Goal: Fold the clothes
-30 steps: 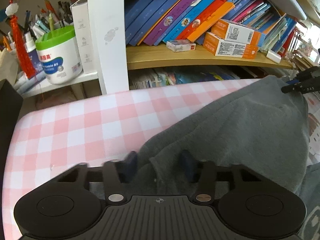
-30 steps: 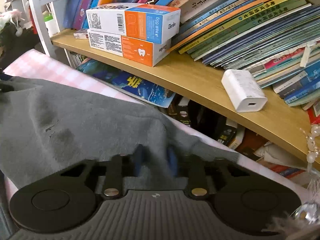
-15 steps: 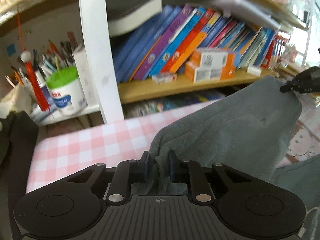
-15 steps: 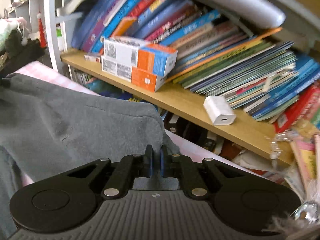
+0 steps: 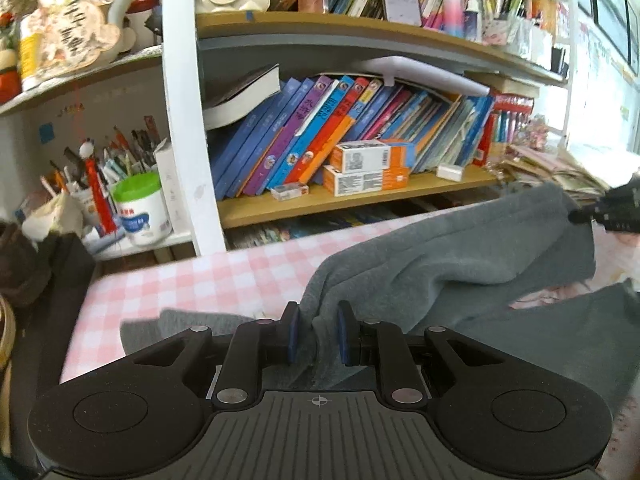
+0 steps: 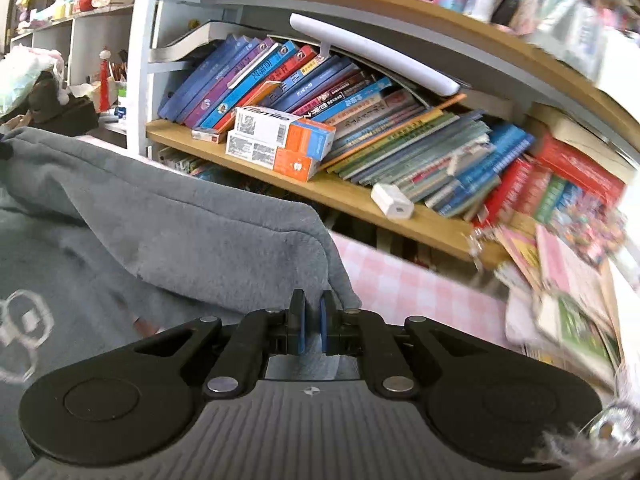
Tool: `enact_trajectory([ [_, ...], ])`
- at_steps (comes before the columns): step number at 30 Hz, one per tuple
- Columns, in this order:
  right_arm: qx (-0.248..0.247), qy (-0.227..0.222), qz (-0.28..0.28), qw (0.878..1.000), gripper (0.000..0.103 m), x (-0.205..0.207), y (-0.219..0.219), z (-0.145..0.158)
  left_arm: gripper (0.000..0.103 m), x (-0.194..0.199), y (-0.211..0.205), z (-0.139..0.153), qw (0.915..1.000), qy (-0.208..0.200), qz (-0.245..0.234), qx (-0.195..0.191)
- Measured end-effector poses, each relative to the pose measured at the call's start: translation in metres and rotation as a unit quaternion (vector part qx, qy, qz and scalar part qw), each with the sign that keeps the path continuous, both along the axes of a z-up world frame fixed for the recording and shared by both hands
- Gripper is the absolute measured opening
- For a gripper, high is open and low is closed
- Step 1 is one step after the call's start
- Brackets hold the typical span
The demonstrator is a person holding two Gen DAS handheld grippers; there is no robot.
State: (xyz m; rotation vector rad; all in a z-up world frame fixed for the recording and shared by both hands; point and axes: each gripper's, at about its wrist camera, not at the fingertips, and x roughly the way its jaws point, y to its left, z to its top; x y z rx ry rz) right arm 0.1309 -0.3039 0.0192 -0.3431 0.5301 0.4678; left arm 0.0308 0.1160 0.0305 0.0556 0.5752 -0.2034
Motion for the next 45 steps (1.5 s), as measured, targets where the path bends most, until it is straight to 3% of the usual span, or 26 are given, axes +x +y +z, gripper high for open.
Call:
enact_trajectory([
  [7, 0.016, 0.038, -0.023, 0.999, 0.007, -0.072, -0.014, -0.012, 0.022, -0.048, -0.007, -0.024, 0.9985, 0.044, 0.006, -0.031],
  [10, 0.024, 0.058, -0.032, 0.998, 0.007, -0.089, -0.015, -0.016, 0.023, -0.063, -0.01, -0.037, 0.9972, 0.067, 0.014, -0.029],
  [14, 0.034, 0.085, -0.044, 0.995, 0.008, -0.105, -0.015, -0.023, 0.026, -0.083, -0.005, -0.044, 0.9949, 0.074, 0.041, -0.055],
  [17, 0.039, 0.113, -0.048, 0.992, 0.011, -0.112, -0.016, -0.028, 0.036, -0.095, 0.004, -0.045, 0.9915, 0.077, 0.069, -0.079],
  [23, 0.072, 0.175, -0.072, 0.979, 0.011, -0.116, -0.025, -0.032, 0.039, -0.115, 0.025, -0.048, 0.9769, 0.085, 0.128, -0.149],
  [25, 0.113, 0.203, -0.092, 0.968, 0.019, -0.114, -0.035, -0.029, 0.044, -0.118, 0.031, -0.048, 0.9692, 0.083, 0.148, -0.179],
  [26, 0.133, 0.217, -0.102, 0.962, 0.035, -0.113, -0.04, -0.028, 0.045, -0.119, 0.033, -0.048, 0.9653, 0.082, 0.157, -0.192],
  [27, 0.154, 0.231, -0.112, 0.954, 0.045, -0.112, -0.045, -0.026, 0.047, -0.119, 0.035, -0.049, 0.9618, 0.082, 0.165, -0.203],
  [30, 0.214, 0.271, -0.141, 0.928, 0.055, -0.11, -0.06, -0.022, 0.048, -0.117, 0.039, -0.05, 0.9522, 0.08, 0.185, -0.23],
  [31, 0.247, 0.287, -0.161, 0.911, 0.058, -0.108, -0.067, -0.02, 0.048, -0.116, 0.04, -0.051, 0.9483, 0.081, 0.192, -0.239],
  [34, 0.355, 0.319, -0.225, 0.849, 0.065, -0.104, -0.088, -0.02, 0.048, -0.114, 0.044, -0.054, 0.9332, 0.085, 0.216, -0.274],
  [38, 0.476, 0.356, -0.296, 0.747, 0.068, -0.099, -0.107, -0.029, 0.048, -0.111, 0.049, -0.059, 0.9155, 0.092, 0.238, -0.311],
  [39, 0.491, 0.361, -0.304, 0.733, 0.069, -0.096, -0.107, -0.033, 0.048, -0.111, 0.05, -0.06, 0.9124, 0.092, 0.241, -0.317],
  [41, 0.501, 0.363, -0.316, 0.719, 0.069, -0.091, -0.104, -0.038, 0.048, -0.111, 0.051, -0.063, 0.9076, 0.093, 0.247, -0.327],
  [45, 0.502, 0.382, -0.35, 0.692, 0.068, -0.08, -0.092, -0.057, 0.048, -0.111, 0.049, -0.067, 0.9063, 0.094, 0.251, -0.326],
])
